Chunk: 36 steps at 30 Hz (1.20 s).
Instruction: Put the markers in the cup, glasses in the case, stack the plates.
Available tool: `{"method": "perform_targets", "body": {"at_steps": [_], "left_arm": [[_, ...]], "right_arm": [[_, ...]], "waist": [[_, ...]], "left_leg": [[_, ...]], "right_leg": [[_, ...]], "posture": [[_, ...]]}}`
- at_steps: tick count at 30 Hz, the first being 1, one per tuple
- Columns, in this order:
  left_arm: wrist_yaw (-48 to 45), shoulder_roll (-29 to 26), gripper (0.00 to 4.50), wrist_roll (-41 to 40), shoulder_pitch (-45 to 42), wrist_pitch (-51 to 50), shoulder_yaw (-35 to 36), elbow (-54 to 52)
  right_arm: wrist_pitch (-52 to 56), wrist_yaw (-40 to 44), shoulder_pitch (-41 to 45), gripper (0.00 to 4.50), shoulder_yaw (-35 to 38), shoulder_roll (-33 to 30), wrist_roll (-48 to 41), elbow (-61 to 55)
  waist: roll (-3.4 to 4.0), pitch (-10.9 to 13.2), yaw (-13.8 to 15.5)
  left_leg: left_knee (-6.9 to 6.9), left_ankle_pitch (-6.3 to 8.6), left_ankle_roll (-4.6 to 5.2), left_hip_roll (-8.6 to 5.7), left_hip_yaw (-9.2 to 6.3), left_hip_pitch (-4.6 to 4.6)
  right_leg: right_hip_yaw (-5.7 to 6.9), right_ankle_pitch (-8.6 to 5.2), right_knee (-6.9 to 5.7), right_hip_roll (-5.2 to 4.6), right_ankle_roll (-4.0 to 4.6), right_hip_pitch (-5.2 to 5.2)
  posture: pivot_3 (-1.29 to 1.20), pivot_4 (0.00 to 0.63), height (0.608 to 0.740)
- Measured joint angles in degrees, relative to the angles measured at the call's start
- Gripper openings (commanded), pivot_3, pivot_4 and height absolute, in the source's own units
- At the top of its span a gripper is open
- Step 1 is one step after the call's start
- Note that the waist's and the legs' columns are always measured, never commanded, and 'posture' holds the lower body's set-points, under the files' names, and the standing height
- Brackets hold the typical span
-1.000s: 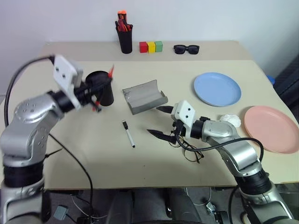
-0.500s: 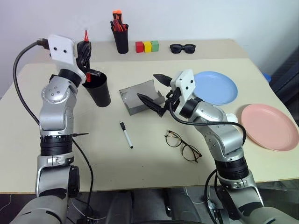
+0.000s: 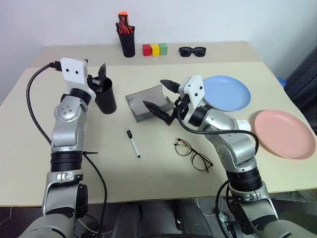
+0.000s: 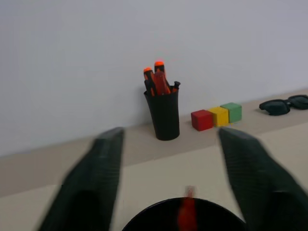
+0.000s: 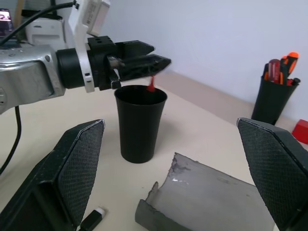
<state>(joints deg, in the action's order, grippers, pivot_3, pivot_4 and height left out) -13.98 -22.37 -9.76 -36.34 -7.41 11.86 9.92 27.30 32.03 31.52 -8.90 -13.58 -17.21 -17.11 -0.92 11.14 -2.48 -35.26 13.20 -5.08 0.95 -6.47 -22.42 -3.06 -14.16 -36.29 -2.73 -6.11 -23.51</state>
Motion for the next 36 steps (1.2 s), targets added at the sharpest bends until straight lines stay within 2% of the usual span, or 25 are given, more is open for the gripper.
{"method": "perform_targets", "body": {"at_steps": [4, 8, 9, 13, 16, 18, 22, 25, 29, 31, 35, 36], "left_arm": [[0.0, 0.3, 3.34, -1.0, 0.0, -0.1, 0.4, -0.1], [-2.3, 0.6, 3.34, -5.6, 0.3, -3.2, 0.8, -6.7], [-4.2, -0.2, 3.34, -8.1, 1.1, -6.0, 0.5, -11.1], [-9.3, -4.5, 4.47, -15.1, 5.7, -17.1, -0.6, -24.1], [-8.3, -10.1, 4.47, -16.5, 12.1, -29.5, -2.3, -32.7], [-5.5, -11.4, 4.47, -16.1, 14.4, -37.2, -2.9, -35.2], [1.1, -7.9, 4.47, -18.2, 14.6, -53.2, -2.6, -39.9], [3.9, -4.6, 4.47, -19.9, 14.2, -62.0, -2.1, -42.9], [6.2, -1.2, 4.47, -20.8, 14.4, -80.2, -1.5, -44.6], [6.7, -0.5, 4.47, -20.7, 14.3, -83.8, -1.4, -44.6], [7.0, -0.9, 4.47, -21.4, 14.3, -84.6, -2.2, -43.6], [7.2, -0.9, 4.23, -21.6, 14.2, -84.6, -2.7, -43.3]], "right_arm": [[0.0, 0.5, -0.8, 4.50, -0.3, -0.1, 0.0, 0.0], [0.2, 1.4, -1.9, 4.50, -0.9, -1.0, 0.0, -0.1], [0.2, 2.0, -2.3, 4.50, -1.0, -1.8, 0.0, -0.3], [0.2, 3.3, -3.9, 4.50, -0.5, -5.2, 0.1, -0.6], [0.2, 4.8, -4.4, 4.50, 0.6, -8.1, 0.0, -0.7], [0.2, 5.5, -4.6, 4.50, 1.7, -9.8, 0.0, -0.7], [0.2, 7.5, -4.5, 4.50, 2.0, -10.2, -0.6, -0.7], [0.1, 9.2, -4.5, 4.50, 2.0, -10.8, -1.0, -0.6], [-0.3, 11.3, -4.2, 4.50, 1.2, -11.3, -1.0, -0.3], [-0.4, 11.9, -4.1, 4.50, 1.0, -11.3, -1.0, 0.1], [-0.8, 12.4, -4.1, 4.50, 0.1, -11.1, -1.0, 0.4], [-0.8, 12.4, -4.1, 4.50, -0.1, -11.0, -1.0, 0.4]], "waist": [[0.00, 0.0, 0.0], [0.00, 0.0, 0.0], [0.00, 0.0, 0.0], [0.01, 0.0, -0.1], [0.04, 0.0, -0.5], [0.04, 0.0, -0.3], [0.00, 0.0, 0.0], [0.00, 0.0, 0.0], [0.00, 0.0, -0.4], [0.01, 0.0, -0.3], [0.01, 0.0, -0.1], [0.00, 0.0, 0.0]], "left_leg": [[0.00, 0.00, 0.00, 0.00, 0.00, 0.00], [0.00, 0.00, 0.00, 0.00, -0.01, -0.01], [0.01, 0.00, 0.00, 0.00, -0.01, -0.02], [0.02, 0.00, 0.00, 0.00, -0.01, 0.04], [0.02, 0.01, 0.01, 0.02, -0.01, 0.09], [0.00, 0.00, 0.01, 0.01, -0.01, 0.08], [-0.03, 0.01, 0.01, 0.00, -0.04, 0.03], [-0.01, 0.01, 0.01, 0.01, -0.04, 0.04], [0.00, 0.01, 0.01, 0.01, -0.05, 0.07], [0.00, 0.01, 0.01, 0.01, -0.07, 0.07], [-0.01, 0.01, 0.00, 0.00, -0.06, 0.06], [-0.01, 0.01, 0.00, 0.00, -0.06, 0.06]], "right_leg": [[0.00, 0.00, 0.00, 0.00, 0.00, 0.00], [0.00, 0.00, 0.00, 0.00, 0.00, 0.00], [0.00, 0.00, 0.01, -0.01, 0.00, 0.00], [-0.01, -0.01, -0.03, -0.01, 0.00, 0.01], [-0.03, -0.02, -0.07, 0.03, 0.01, 0.02], [-0.02, -0.02, -0.07, 0.03, 0.02, 0.03], [-0.01, -0.02, -0.01, 0.02, 0.00, 0.07], [0.00, -0.02, 0.00, 0.02, 0.00, 0.06], [0.00, -0.02, -0.04, 0.05, 0.01, 0.03], [0.00, -0.02, -0.04, 0.04, 0.01, 0.03], [0.00, -0.02, -0.02, 0.03, 0.02, 0.04], [0.00, -0.02, -0.02, 0.03, 0.02, 0.04]], "posture": [[0.00, 0.150, 0.740], [0.00, 0.150, 0.740], [0.00, 0.150, 0.740], [0.00, 0.150, 0.740], [0.00, 0.150, 0.740], [0.00, 0.150, 0.740], [0.00, 0.150, 0.740], [0.00, 0.150, 0.740], [0.00, 0.150, 0.740], [0.00, 0.150, 0.740], [0.00, 0.150, 0.740], [0.00, 0.150, 0.740]]}}
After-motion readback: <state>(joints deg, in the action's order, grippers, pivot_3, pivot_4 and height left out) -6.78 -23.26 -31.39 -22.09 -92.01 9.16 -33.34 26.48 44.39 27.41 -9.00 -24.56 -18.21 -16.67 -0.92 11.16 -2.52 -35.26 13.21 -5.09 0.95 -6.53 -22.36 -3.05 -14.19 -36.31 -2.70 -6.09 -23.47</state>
